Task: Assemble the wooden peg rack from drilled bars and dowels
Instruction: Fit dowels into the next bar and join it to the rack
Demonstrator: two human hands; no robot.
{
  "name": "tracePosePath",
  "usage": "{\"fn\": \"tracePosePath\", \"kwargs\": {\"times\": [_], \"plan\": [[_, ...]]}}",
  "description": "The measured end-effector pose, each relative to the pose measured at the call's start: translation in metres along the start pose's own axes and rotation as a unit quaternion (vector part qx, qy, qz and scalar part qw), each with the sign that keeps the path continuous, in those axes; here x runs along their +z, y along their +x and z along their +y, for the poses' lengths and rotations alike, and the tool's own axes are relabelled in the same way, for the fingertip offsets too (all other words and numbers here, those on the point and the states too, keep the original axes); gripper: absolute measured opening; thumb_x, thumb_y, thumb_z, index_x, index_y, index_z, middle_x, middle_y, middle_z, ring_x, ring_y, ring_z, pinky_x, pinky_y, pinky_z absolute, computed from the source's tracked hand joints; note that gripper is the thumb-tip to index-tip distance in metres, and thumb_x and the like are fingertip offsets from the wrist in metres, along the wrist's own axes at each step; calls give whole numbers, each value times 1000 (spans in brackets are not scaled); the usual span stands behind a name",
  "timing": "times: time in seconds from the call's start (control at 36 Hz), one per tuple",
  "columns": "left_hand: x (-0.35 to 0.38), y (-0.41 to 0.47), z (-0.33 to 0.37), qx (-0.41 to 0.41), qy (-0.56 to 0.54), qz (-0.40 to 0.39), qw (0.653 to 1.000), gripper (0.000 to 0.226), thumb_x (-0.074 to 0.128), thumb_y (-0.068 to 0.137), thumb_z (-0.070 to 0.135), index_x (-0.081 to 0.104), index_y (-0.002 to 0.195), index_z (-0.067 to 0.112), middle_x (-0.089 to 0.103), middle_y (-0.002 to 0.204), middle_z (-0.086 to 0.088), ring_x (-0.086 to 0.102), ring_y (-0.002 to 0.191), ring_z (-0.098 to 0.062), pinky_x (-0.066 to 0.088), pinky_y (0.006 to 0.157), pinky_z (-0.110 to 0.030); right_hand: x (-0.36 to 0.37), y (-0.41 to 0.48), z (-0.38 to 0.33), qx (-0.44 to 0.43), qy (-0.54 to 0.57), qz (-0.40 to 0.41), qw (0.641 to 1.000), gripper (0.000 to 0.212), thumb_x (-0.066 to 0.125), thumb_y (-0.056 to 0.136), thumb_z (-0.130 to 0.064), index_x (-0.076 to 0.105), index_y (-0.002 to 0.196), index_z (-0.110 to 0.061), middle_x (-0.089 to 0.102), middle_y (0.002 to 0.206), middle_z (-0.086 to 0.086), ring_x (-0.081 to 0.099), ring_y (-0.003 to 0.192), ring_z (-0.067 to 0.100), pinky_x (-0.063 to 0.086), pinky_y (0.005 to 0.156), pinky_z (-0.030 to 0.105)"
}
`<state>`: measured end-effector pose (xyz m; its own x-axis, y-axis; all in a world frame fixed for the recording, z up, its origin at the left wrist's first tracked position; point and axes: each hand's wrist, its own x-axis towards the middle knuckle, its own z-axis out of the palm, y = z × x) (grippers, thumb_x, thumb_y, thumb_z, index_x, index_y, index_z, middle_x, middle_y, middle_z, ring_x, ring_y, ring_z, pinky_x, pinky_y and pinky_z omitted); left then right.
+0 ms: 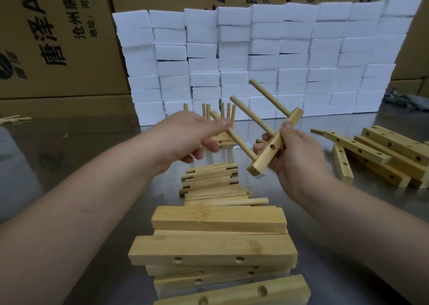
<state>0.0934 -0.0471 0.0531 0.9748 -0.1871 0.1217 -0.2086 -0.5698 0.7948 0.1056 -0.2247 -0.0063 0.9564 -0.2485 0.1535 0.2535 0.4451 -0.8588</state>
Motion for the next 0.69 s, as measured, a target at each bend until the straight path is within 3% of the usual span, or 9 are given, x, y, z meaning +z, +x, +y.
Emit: {"fn": "tracePosePath", "kwargs": {"times": [0.11, 0.25, 0.33, 0.5, 0.58, 0.64, 0.69], "plan": [[9, -1, -4, -6, 96, -55, 994, 53, 52, 64, 71, 70, 91, 29, 71, 83, 11, 64, 76, -13, 50, 66, -29, 2, -1, -2, -1, 47, -29, 998, 18, 44, 99, -22, 48, 107, -7, 59, 83, 10, 70, 62, 21, 58, 59, 33], [17, -1, -4, 15, 114, -70, 991, 35, 57, 66, 63, 69, 77, 33, 68, 71, 24, 60, 60, 1, 50, 63, -26, 6, -5, 0, -3, 52, -59, 997, 34, 45, 98, -22, 41, 128, -6, 59, 87, 12, 71, 69, 24, 58, 62, 34], [18, 0, -7, 28, 98, -66, 993, 28, 62, 67, 57, 70, 75, 32, 68, 70, 22, 56, 51, 8, 47, 59, -23, 6, -6, 2, 2, 60, -63, 996, 35, 45, 98, -21, 40, 129, -6, 59, 90, 13, 71, 71, 24, 57, 60, 33], [23, 2, -11, 47, 97, -54, 993, 22, 67, 73, 50, 67, 59, 33, 57, 53, 32, 51, 51, 17, 38, 43, -9, 6, -4, 3, 5, 74, -67, 995, 31, 43, 98, -21, 39, 126, -7, 61, 84, 12, 71, 74, 24, 59, 64, 34], [23, 5, -17, 44, 102, -34, 993, 18, 68, 76, 46, 68, 62, 35, 59, 58, 31, 53, 57, 15, 36, 52, -17, 3, -2, 5, 11, 57, -83, 995, 21, 44, 98, -21, 44, 114, -7, 68, 75, 7, 71, 79, 23, 59, 73, 34], [19, 7, -22, 33, 105, -14, 994, 15, 68, 79, 42, 66, 65, 37, 64, 68, 24, 57, 68, 7, 37, 57, -18, 0, -1, 8, -1, 8, -95, 995, 17, 43, 99, -21, 47, 109, -8, 70, 83, 5, 71, 84, 19, 57, 79, 30], [12, 11, -27, 24, 114, 10, 993, 14, 68, 81, 38, 64, 67, 38, 64, 77, 19, 57, 76, 1, 37, 59, -18, -3, -1, 15, -7, -48, -83, 995, 23, 44, 98, -22, 46, 118, -9, 68, 93, 8, 71, 84, 16, 57, 75, 23]]}}
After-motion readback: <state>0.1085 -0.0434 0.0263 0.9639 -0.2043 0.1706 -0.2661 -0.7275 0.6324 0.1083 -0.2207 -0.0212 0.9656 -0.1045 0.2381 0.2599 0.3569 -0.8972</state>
